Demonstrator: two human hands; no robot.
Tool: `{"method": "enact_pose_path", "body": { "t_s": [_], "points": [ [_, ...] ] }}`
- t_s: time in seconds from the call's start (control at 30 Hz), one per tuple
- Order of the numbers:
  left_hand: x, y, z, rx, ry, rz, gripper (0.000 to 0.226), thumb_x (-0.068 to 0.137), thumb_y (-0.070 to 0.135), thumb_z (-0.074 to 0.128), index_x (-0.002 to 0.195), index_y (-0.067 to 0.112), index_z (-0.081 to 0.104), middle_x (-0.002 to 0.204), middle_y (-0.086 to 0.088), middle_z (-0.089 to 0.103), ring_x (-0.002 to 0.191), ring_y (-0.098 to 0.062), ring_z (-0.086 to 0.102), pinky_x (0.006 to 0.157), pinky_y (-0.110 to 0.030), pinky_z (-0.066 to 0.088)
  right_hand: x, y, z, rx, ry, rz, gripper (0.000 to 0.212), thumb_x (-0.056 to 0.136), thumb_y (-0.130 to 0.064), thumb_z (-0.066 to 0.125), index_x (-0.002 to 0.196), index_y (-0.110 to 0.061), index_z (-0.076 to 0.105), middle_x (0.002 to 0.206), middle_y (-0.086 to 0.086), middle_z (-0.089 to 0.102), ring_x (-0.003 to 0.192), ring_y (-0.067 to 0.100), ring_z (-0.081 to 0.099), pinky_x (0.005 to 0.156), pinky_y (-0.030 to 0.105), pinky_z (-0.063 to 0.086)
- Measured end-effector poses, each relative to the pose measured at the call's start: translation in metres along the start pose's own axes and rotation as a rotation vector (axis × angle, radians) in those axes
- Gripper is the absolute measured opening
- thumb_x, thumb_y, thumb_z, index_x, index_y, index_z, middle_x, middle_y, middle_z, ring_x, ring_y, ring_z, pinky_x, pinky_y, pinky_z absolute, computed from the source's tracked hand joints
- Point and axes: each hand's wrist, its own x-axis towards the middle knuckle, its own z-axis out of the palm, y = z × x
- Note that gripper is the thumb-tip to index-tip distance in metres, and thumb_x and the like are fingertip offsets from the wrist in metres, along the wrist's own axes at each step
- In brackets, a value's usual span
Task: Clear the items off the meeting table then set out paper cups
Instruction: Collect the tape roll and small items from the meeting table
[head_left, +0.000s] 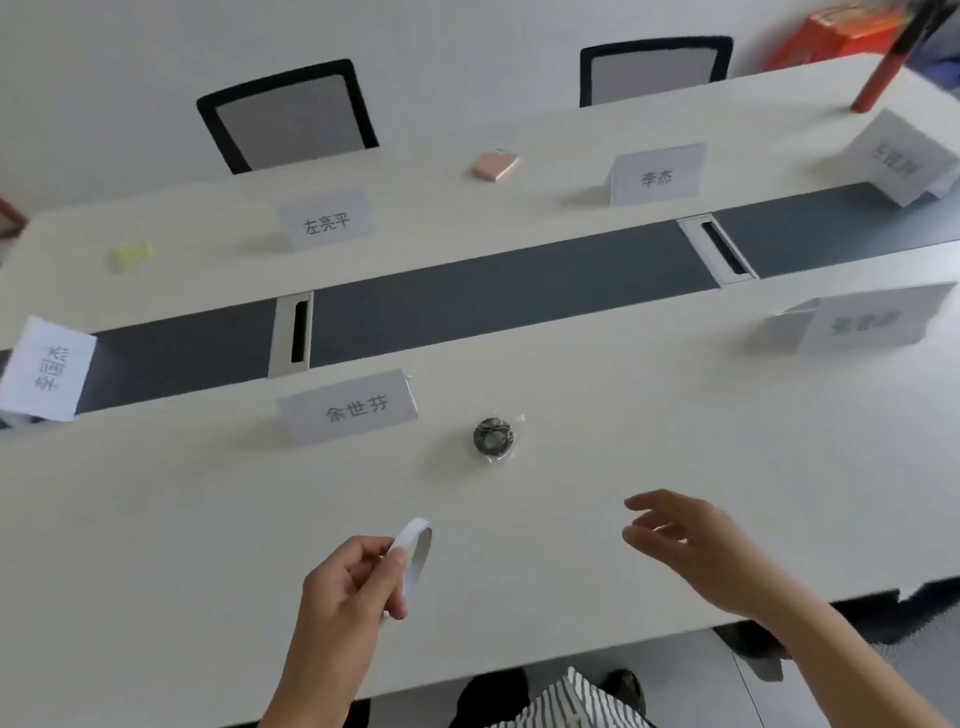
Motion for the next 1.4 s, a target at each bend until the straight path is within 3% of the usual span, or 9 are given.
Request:
{"method": "enact_pose_path", "body": {
  "t_s": [0.3, 0.5, 0.6, 0.67, 0.73, 0.9, 1.07, 1.2, 1.4],
  "points": [
    [0.090, 0.003, -0.054, -0.081, -0.039, -0.025, 0.016, 0.082, 0.031, 0.066, 0.077, 0.016, 0.069, 0.053, -0.005, 0.053, 0.058, -0.018, 0.052, 0.072, -0.038, 0.045, 0.144, -0.096, 0.092, -0.580, 0.178, -0.313, 0.062, 0.089, -0.046, 0.056, 0.145, -0.029, 0.035, 0.149, -0.001, 0.039, 0.136, 0.022, 0.037, 0.096, 0.036, 0.045],
    [0.115, -0.013, -0.083, -0.114, 0.010, -0.090, 0.023, 0.071, 0.045, 0.061, 0.074, 0.023, 0.068, 0.050, -0.001, 0.049, 0.051, -0.014, 0.048, 0.077, -0.054, 0.051, 0.215, -0.092, 0.150, -0.869, 0.007, -0.231, 0.065, 0.092, -0.054, 0.047, 0.148, -0.030, 0.026, 0.162, 0.008, 0.011, 0.149, 0.032, 0.007, 0.114, 0.051, 0.027],
    [0.116, -0.025, -0.091, -0.133, 0.072, -0.134, 0.015, 0.079, 0.033, 0.062, 0.071, 0.022, 0.068, 0.049, -0.001, 0.046, 0.048, -0.013, 0.046, 0.073, -0.053, 0.050, 0.224, -0.078, 0.164, -0.907, 0.056, -0.233, 0.052, 0.087, -0.040, 0.061, 0.134, -0.024, 0.048, 0.152, 0.014, 0.035, 0.141, 0.036, 0.031, 0.098, 0.054, 0.041],
    [0.116, -0.031, -0.094, -0.128, 0.097, -0.165, 0.017, 0.086, 0.024, 0.065, 0.070, 0.020, 0.068, 0.048, -0.001, 0.045, 0.047, -0.013, 0.045, 0.073, -0.053, 0.051, 0.227, -0.071, 0.165, -0.931, 0.118, -0.292, 0.046, 0.067, -0.027, 0.081, 0.111, -0.021, 0.065, 0.124, 0.012, 0.061, 0.112, 0.036, 0.058, 0.070, 0.048, 0.052],
    [0.117, -0.032, -0.094, -0.129, 0.085, -0.178, 0.015, 0.083, 0.026, 0.065, 0.069, 0.019, 0.068, 0.047, -0.002, 0.045, 0.045, -0.013, 0.044, 0.071, -0.052, 0.052, 0.229, -0.068, 0.161, -0.926, 0.179, -0.339, 0.041, 0.059, -0.019, 0.085, 0.097, -0.018, 0.070, 0.104, 0.009, 0.066, 0.091, 0.034, 0.064, 0.054, 0.040, 0.049],
    [0.128, -0.021, -0.084, -0.099, -0.029, -0.118, 0.016, 0.084, 0.026, 0.065, 0.073, 0.014, 0.067, 0.049, -0.001, 0.043, 0.046, -0.013, 0.043, 0.066, -0.043, 0.045, 0.218, -0.074, 0.131, -0.546, 0.200, -0.130, 0.029, 0.092, -0.030, 0.051, 0.116, -0.022, 0.063, 0.114, 0.004, 0.060, 0.106, 0.027, 0.057, 0.078, 0.034, 0.049],
    [0.141, 0.008, -0.065, -0.056, -0.139, 0.012, 0.015, 0.091, 0.017, 0.062, 0.080, 0.007, 0.066, 0.048, 0.002, 0.044, 0.048, -0.012, 0.041, 0.068, -0.042, 0.047, 0.157, -0.077, 0.090, 0.163, 0.282, 0.056, 0.017, 0.086, -0.033, 0.060, 0.103, -0.030, 0.063, 0.080, -0.004, 0.067, 0.074, 0.019, 0.063, 0.067, 0.030, 0.050],
    [0.133, 0.028, -0.035, -0.087, -0.256, 0.071, 0.020, 0.075, 0.027, 0.066, 0.084, 0.009, 0.067, 0.047, 0.004, 0.051, 0.048, -0.011, 0.047, 0.068, -0.041, 0.047, 0.085, -0.070, 0.064, 0.767, 0.306, 0.100, 0.024, 0.078, -0.045, 0.067, 0.090, -0.025, 0.069, 0.086, 0.007, 0.068, 0.080, 0.023, 0.064, 0.077, 0.041, 0.050],
    [0.083, 0.037, 0.041, -0.071, -0.533, 0.028, 0.010, 0.092, 0.009, 0.057, 0.089, 0.001, 0.062, 0.060, -0.008, 0.056, 0.060, -0.022, 0.053, 0.070, -0.038, 0.045, -0.029, -0.051, 0.050, 1.336, 0.305, -0.076, 0.026, 0.082, -0.012, 0.051, 0.103, -0.013, 0.068, 0.102, 0.017, 0.063, 0.092, 0.026, 0.061, 0.085, 0.035, 0.044]
  ]
}}
